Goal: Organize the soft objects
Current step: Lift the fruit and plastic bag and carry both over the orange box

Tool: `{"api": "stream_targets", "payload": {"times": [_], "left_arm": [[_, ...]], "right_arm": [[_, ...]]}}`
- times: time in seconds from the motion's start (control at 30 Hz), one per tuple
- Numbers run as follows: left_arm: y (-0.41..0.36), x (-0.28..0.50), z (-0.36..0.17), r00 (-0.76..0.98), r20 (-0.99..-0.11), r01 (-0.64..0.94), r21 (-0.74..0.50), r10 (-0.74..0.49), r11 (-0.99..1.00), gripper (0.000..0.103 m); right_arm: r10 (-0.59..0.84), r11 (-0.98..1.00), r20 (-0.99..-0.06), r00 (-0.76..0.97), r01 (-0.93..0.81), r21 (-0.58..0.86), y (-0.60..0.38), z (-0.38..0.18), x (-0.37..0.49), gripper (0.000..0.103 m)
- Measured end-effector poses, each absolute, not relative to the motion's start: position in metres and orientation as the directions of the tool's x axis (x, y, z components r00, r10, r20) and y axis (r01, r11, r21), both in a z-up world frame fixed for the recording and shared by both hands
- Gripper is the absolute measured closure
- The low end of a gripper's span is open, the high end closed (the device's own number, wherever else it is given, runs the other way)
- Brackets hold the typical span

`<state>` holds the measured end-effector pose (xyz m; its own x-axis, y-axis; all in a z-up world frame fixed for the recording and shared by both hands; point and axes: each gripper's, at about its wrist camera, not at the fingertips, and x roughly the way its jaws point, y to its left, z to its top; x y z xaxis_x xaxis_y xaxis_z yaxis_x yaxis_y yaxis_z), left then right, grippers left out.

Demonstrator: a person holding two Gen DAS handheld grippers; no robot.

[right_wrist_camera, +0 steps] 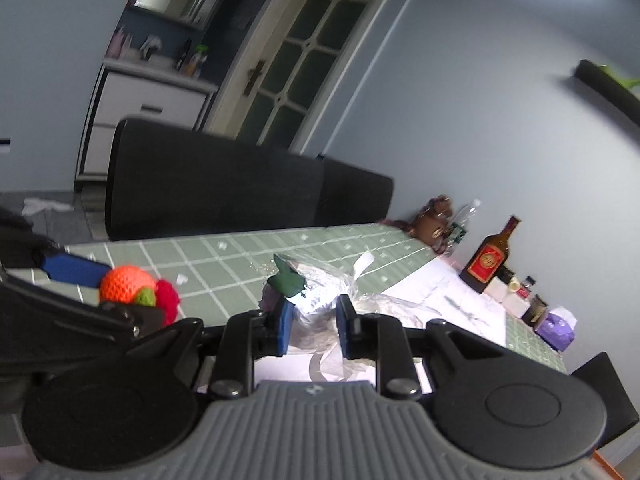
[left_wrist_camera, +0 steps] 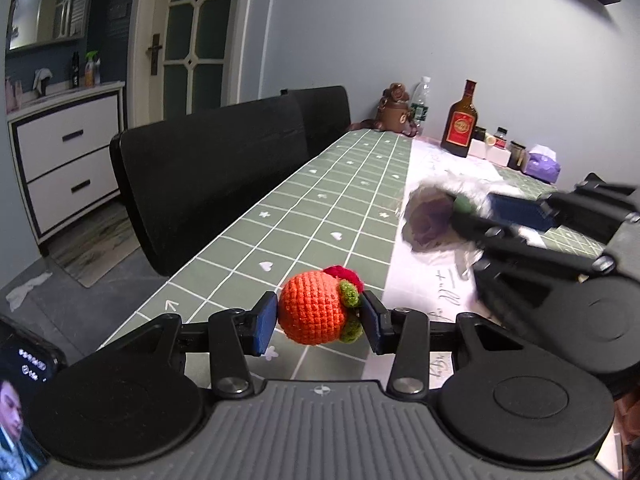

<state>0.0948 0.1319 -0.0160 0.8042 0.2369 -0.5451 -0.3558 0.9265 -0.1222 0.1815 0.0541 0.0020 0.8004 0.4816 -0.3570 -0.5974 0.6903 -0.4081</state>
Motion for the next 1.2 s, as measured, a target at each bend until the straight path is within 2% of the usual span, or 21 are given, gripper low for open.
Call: {"api": "stream_targets", "payload": {"times": [0.33,0.57,0.97,1.1,1.2], "left_arm": [[0.094,0.074,0.008,0.86,-0.484,-0.243,-0.111,0.161,0.964,0.052],[0.052,0.063,0.02,0.895,-0.443,-0.114,-0.099,0.059,0.989,0.052],[-0.032,0.065,0.036,0.865,-0.444,0.212,-0.099,-0.234,0.972,0.052],[-0.06,0.076,0.042,0.805,-0.466,0.346,-0.134,-0.367,0.929,0.052],[-0.083,0.087,0.043,0.759,-0.495,0.416,-0.131,-0.423,0.9,0.052]], "right_arm": [[0.462,0.767,-0.287,0.839,-0.54,-0.346,-0.008,0.041,0.135,0.081],[0.416,0.807,-0.283,0.864,-0.495,-0.322,-0.061,0.058,0.107,0.081],[0.233,0.891,-0.352,0.907,-0.344,-0.297,-0.166,0.066,0.078,0.081],[0.172,0.924,-0.402,0.899,-0.289,-0.251,-0.209,0.066,0.078,0.081],[0.161,0.945,-0.464,0.871,-0.272,-0.182,-0.238,0.066,0.081,0.081]]}}
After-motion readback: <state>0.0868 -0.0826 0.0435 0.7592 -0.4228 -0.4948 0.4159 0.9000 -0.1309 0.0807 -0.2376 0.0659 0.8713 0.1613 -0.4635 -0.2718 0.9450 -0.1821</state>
